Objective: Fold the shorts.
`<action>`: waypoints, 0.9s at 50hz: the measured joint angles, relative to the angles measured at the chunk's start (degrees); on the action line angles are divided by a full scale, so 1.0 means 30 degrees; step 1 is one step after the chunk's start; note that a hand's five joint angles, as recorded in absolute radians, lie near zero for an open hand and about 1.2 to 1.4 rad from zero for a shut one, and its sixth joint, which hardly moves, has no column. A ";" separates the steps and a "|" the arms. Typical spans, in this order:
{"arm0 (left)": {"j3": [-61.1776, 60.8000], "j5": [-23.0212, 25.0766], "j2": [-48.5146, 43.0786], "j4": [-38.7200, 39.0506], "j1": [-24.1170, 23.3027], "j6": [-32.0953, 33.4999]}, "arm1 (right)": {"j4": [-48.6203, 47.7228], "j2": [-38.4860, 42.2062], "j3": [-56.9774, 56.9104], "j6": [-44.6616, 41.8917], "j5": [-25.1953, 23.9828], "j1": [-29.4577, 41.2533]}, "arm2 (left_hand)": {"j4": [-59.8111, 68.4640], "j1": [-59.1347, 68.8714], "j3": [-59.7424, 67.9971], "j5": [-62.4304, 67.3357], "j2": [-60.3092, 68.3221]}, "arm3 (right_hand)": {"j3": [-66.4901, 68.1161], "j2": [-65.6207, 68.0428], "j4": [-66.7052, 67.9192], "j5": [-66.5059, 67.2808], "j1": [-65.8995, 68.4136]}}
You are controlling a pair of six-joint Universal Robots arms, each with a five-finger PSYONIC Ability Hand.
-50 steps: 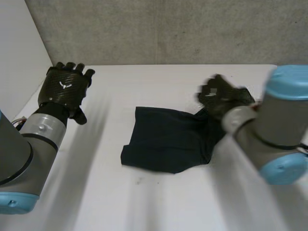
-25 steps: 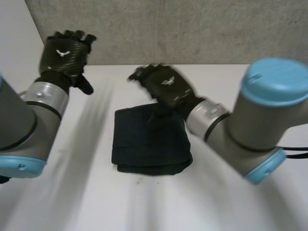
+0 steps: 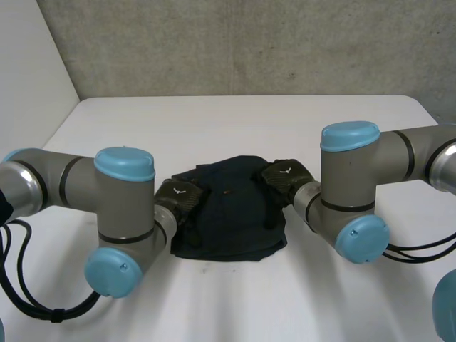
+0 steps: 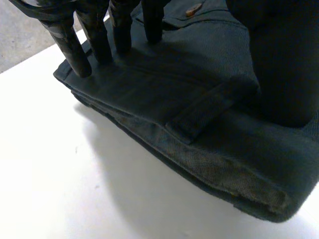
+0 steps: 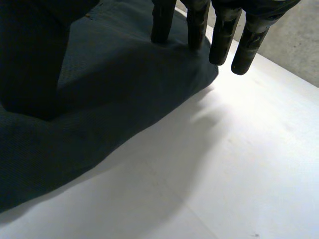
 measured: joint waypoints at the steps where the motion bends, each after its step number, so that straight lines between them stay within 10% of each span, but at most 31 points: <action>1: 0.0052 -0.0002 0.0136 -0.0095 0.0019 0.0015 | 0.0055 -0.0202 0.0029 0.0010 0.0007 -0.0020 | 0.0000 0.0000 -0.0002 0.0000 0.0000 | 0.0000 0.0000 0.0000 -0.0008 0.0000; 15: 0.1546 0.0339 0.8763 -0.0473 0.1294 -0.0100 | -0.0687 -0.8116 0.0622 0.1204 0.1606 -0.1204 | 0.0002 -0.0009 -0.0005 0.0000 0.0000 | 0.0000 0.0000 0.0000 -0.0008 0.0000; 22: 0.3906 0.0802 1.1464 -0.4588 0.3517 -0.1417 | 0.0823 -1.1523 0.1276 0.1609 0.3708 -0.2978 | 0.0000 -0.0009 -0.0005 -0.0002 0.0000 | 0.0000 0.0000 -0.0002 -0.0008 0.0000; 45: 0.2677 0.1202 1.2585 -0.6240 0.4535 -0.3425 | 0.2263 -1.3166 0.2513 0.1061 0.2958 -0.3743 | 0.0000 -0.0009 0.0000 0.0000 0.0000 | 0.0000 0.0000 0.0000 -0.0008 0.0000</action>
